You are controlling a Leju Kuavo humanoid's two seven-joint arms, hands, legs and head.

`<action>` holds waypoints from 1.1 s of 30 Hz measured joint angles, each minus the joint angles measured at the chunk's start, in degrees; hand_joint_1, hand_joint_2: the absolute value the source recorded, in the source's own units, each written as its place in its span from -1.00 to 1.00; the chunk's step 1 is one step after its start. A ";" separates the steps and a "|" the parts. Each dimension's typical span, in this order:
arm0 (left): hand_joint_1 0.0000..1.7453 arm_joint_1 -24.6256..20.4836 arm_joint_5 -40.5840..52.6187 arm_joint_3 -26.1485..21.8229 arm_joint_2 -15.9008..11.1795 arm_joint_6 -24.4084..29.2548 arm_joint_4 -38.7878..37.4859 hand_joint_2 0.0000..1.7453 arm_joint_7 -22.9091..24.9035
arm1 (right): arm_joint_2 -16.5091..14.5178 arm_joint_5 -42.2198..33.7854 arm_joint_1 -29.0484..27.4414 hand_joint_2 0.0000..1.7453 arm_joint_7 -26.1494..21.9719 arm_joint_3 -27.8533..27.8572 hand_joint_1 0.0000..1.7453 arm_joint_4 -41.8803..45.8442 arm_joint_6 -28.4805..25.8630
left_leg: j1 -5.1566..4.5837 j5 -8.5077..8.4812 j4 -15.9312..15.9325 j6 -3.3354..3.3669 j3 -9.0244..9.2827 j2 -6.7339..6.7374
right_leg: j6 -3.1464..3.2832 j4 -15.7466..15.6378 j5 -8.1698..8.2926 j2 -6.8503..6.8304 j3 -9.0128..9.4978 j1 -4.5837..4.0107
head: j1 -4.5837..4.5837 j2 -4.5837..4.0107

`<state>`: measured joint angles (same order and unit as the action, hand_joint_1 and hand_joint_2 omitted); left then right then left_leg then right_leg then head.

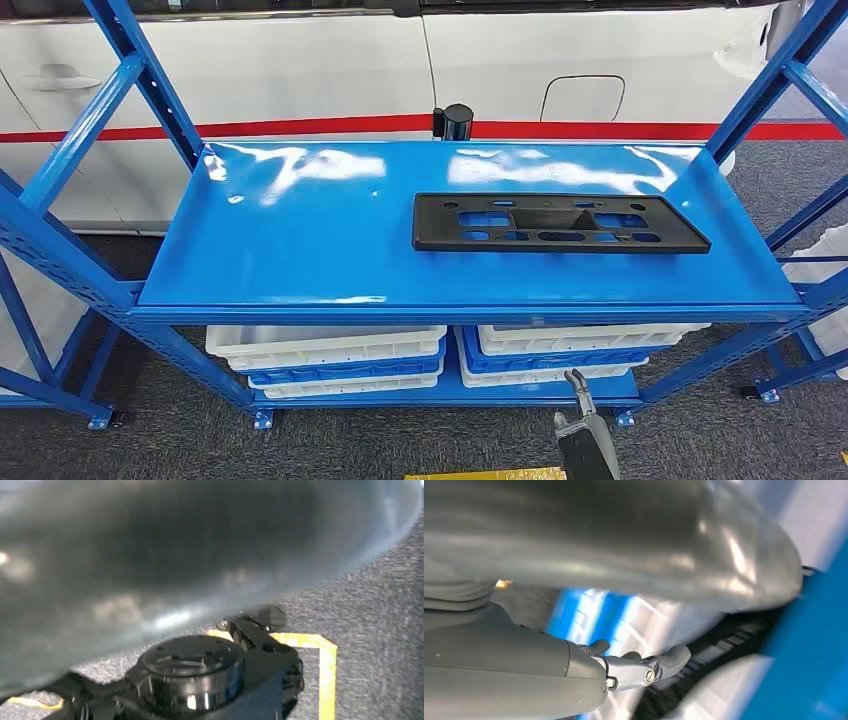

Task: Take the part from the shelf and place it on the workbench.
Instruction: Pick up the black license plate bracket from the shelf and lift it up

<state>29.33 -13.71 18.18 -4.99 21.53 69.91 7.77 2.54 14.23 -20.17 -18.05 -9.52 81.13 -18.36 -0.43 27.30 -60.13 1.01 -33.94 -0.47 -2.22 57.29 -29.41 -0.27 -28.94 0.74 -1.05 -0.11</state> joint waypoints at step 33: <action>-1.00 16.39 -10.34 15.89 -3.52 16.09 36.25 -1.00 5.54 | -0.80 14.17 -6.87 -1.00 -15.83 -5.42 -1.00 44.35 -18.64 | -0.01 0.05 0.00 0.05 -0.01 0.01 | 0.00 -0.01 -0.03 0.01 0.00 0.01 | 0.00 0.00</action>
<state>45.72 -24.05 34.07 -8.52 37.62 106.16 13.31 1.73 28.40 -27.04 -33.88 -14.94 125.48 -37.01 -0.44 27.35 -60.12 1.06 -33.95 -0.46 -2.22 57.28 -29.43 -0.27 -28.94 0.75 -1.05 -0.11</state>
